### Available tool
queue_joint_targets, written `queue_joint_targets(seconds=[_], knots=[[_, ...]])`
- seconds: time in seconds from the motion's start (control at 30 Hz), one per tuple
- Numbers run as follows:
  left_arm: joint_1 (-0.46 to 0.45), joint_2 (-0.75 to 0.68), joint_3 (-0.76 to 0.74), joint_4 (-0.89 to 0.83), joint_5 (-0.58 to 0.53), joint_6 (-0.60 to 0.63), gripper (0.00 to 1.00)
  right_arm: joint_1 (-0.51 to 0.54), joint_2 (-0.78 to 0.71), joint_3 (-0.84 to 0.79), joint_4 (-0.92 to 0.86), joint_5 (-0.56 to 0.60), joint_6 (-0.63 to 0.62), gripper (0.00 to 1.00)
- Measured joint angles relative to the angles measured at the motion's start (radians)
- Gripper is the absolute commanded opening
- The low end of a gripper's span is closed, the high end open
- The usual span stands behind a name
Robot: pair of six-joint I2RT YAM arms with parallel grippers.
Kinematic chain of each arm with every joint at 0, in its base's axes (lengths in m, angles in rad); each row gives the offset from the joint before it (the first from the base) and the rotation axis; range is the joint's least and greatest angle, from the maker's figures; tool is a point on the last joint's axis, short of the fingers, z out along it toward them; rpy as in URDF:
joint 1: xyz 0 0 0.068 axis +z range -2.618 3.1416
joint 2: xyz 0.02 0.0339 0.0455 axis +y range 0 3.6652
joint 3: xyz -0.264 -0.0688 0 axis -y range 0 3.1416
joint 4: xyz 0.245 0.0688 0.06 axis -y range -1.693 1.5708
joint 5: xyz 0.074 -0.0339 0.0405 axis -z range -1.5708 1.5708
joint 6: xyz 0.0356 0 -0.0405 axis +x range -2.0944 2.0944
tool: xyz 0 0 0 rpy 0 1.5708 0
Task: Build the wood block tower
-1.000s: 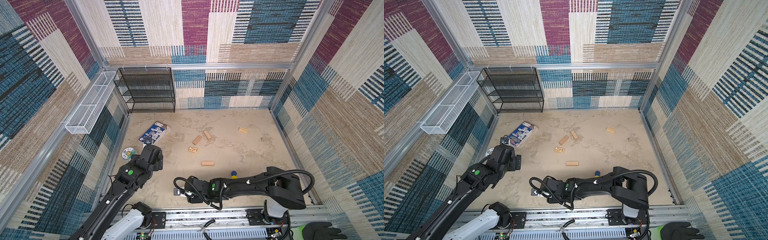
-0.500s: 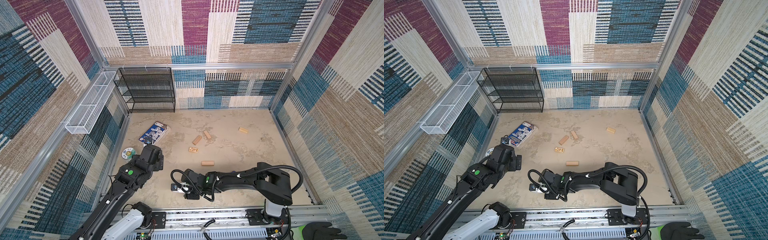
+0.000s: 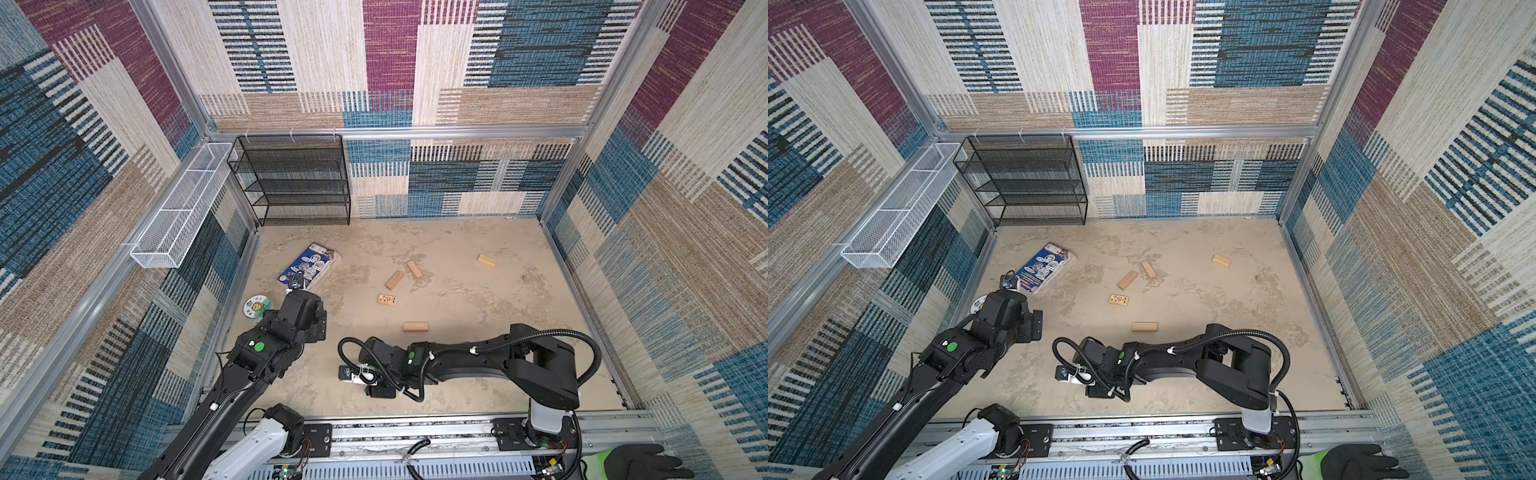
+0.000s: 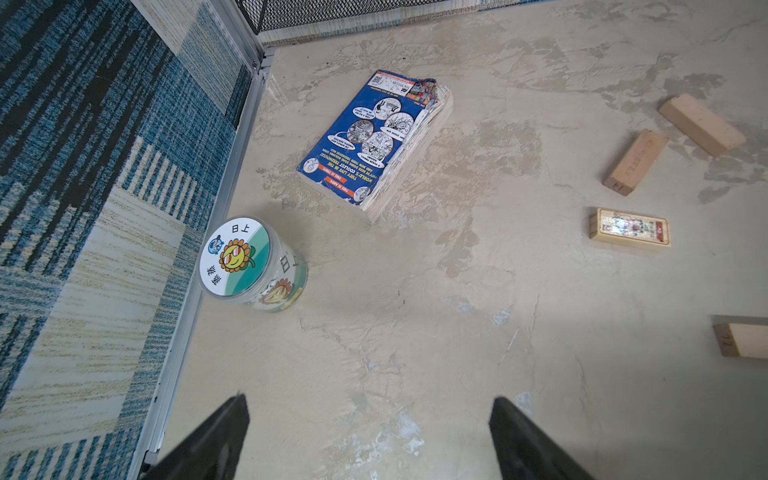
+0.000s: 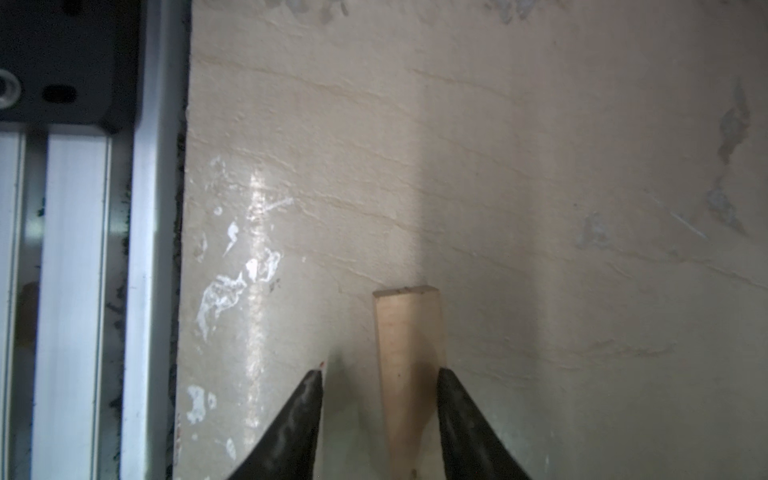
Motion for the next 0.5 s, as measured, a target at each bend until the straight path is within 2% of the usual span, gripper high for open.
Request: queue_joint_targets(seconds=[0.5], knots=[[0.000, -0.001, 0.000, 0.000, 0.000, 0.000, 0.95, -0.011, 0.011, 0.003, -0.048, 0.029, 0.004, 0.46]])
